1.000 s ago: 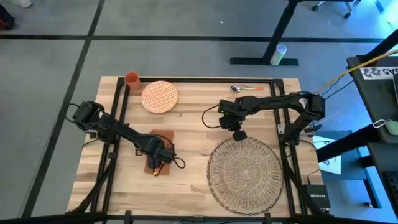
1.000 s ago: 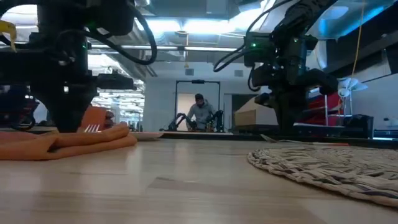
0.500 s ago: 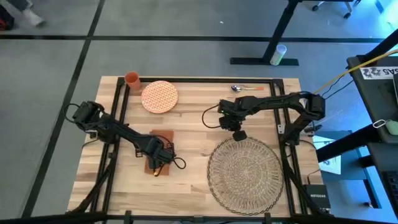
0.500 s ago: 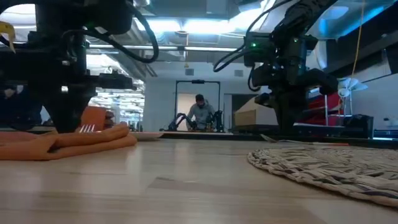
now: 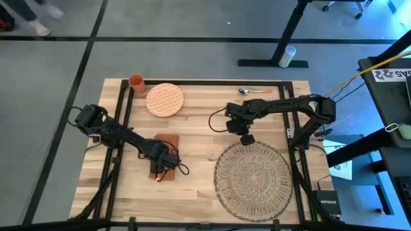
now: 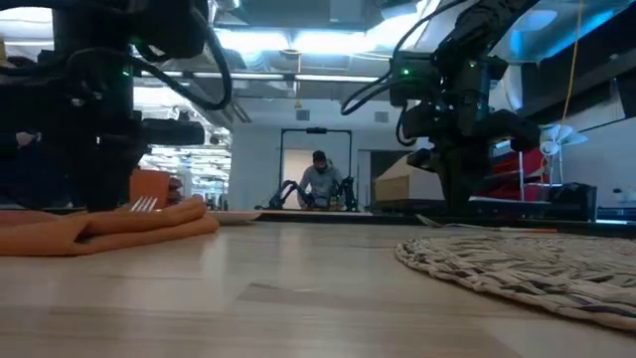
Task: Set table place
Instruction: Put the orange fork on top of the orange table napkin
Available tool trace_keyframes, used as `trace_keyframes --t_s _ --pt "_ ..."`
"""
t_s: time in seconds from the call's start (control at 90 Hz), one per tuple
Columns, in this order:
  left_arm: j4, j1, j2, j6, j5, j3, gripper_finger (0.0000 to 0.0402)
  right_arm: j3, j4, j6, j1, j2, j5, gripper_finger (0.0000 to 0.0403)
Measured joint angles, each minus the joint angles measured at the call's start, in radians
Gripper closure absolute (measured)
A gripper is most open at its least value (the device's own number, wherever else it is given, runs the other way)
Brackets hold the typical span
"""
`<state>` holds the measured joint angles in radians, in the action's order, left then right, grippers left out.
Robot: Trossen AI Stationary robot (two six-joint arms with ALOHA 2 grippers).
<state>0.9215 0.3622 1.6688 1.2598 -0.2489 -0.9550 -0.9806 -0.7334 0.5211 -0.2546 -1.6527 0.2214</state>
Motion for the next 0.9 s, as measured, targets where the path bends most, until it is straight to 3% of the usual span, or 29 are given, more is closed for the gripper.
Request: trace_keyframes --t_s 0.522,0.9 --pt "-0.009 0.000 0.000 -0.074 0.001 0.000 0.0402 0.000 0.000 0.000 0.000 0.000 0.000 0.0397" --pt "-0.035 0.000 0.000 -0.032 0.001 0.000 0.0401 0.000 -0.001 0.000 0.000 0.000 0.000 0.0397"
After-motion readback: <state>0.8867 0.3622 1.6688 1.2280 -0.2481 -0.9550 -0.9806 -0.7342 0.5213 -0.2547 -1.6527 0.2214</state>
